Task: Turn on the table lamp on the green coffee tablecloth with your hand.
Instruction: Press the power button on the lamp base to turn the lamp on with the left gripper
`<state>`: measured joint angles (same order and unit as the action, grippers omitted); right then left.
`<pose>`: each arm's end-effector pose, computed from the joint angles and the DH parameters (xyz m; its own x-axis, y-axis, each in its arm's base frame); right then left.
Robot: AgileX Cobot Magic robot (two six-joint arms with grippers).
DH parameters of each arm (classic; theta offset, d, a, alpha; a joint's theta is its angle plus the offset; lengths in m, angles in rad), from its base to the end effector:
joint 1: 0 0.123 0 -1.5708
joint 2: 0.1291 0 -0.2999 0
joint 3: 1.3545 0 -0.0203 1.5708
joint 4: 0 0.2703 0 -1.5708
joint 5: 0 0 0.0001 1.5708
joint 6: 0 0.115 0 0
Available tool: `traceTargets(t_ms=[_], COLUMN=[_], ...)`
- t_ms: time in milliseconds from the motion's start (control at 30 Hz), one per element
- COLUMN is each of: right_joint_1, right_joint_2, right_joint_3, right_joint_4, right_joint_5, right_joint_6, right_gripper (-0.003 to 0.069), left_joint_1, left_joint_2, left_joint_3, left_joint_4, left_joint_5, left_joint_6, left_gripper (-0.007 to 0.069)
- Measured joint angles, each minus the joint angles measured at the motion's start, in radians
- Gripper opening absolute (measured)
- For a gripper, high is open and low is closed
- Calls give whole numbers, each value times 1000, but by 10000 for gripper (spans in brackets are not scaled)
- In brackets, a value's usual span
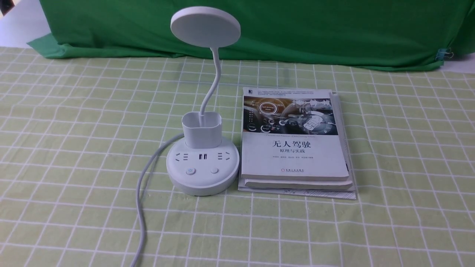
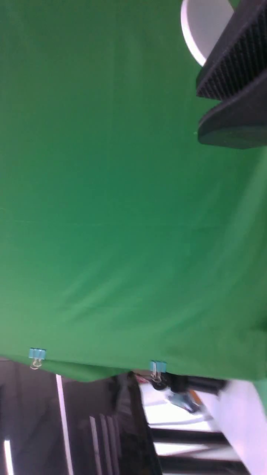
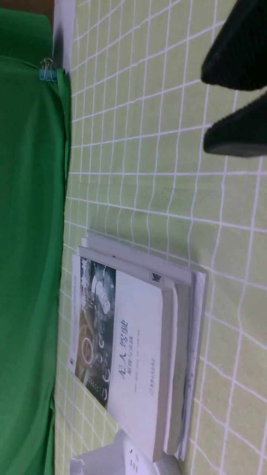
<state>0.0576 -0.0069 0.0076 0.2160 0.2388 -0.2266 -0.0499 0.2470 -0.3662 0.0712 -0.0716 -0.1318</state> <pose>0.0830 0.0106 0.1862 -0.1444 -0.0249 -0.9892 -0.1100 0.9939 -0.0090 0.0919 -0.0052 0.3399 0.2701 -0.0743 -0.9600 0.0713 0.9958 -0.0570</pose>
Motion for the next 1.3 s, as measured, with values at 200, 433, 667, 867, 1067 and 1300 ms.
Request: traceTargets(t_ms=[200,433,667,867,1067,1300], right_joint_1=[0,0,0,0,0,0], right_joint_2=[0,0,0,0,0,0], right_joint_3=[0,0,0,0,0,0], right_joint_4=[0,0,0,0,0,0], right_joint_5=[0,0,0,0,0,0], right_joint_6=[0,0,0,0,0,0], right_gripper=[245,245,245,245,245,245], left_joint_1=[0,-3,-64,-251,-366,-386], left_joint_2=[334,655,959,1161,1391,1522], left_joint_3=[-246,-280,-336,-506,-755,-854], left_joint_4=[33,-71,-310,-414,-369,-334], left_joint_5=[373,232,443,567,730,695], left_joint_6=[39,54,274,457,445,447], left_gripper=[91,94,97,97,97,97])
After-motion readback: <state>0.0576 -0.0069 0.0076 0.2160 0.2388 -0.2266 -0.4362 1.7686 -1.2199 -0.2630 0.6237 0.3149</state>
